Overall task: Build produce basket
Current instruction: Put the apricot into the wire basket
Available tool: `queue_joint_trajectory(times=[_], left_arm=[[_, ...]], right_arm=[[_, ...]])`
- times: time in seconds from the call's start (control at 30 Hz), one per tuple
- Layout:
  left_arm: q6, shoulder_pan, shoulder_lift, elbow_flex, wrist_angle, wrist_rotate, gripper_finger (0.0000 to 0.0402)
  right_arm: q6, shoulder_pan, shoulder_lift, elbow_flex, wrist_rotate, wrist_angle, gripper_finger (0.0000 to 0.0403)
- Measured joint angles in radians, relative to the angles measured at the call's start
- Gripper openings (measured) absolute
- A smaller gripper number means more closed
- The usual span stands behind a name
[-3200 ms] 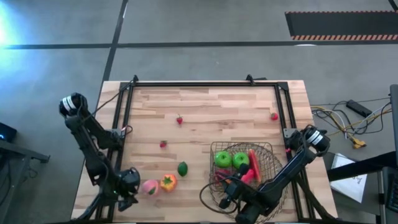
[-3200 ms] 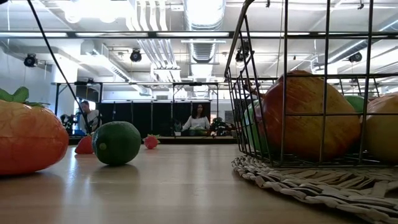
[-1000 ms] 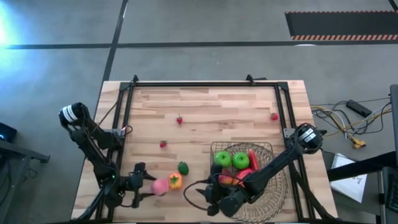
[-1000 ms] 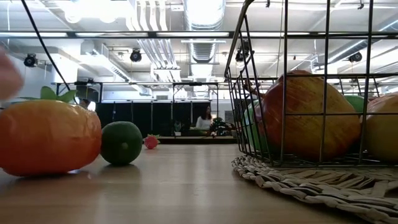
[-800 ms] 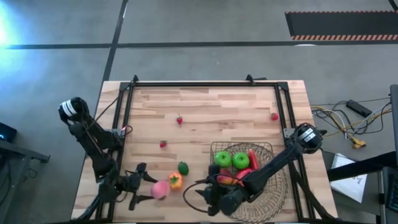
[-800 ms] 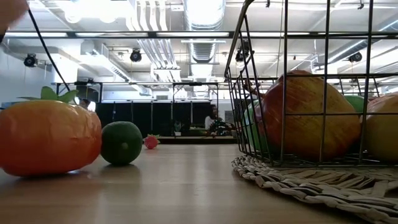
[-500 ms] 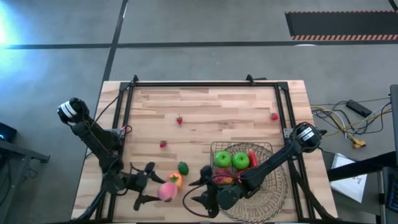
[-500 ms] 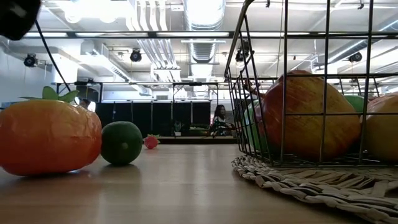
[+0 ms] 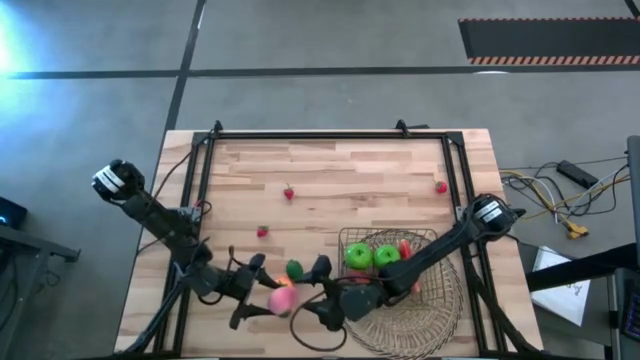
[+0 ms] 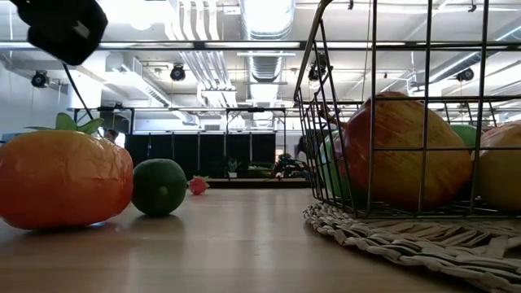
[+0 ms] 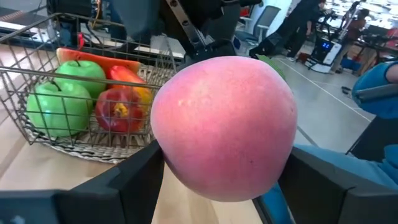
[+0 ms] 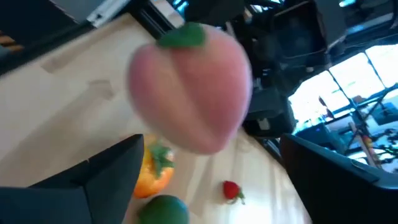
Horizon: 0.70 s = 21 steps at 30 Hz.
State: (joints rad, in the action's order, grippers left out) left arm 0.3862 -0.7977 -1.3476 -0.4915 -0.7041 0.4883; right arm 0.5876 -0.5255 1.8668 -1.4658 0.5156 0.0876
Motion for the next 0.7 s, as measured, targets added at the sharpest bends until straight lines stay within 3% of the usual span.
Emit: queue_joint_trajectory(times=[0.2,0.7], left_arm=[[0.01,0.036,0.0,0.001,0.001,-0.012,0.0262],[0.077,0.099,-0.003,-0.013,0.016,-0.043,0.0262]], right_arm=[[0.06,0.028,0.0,0.0,-0.102,-0.001,0.0368],[0.13,0.041,0.031,0.0,-0.104,0.042,0.0368]])
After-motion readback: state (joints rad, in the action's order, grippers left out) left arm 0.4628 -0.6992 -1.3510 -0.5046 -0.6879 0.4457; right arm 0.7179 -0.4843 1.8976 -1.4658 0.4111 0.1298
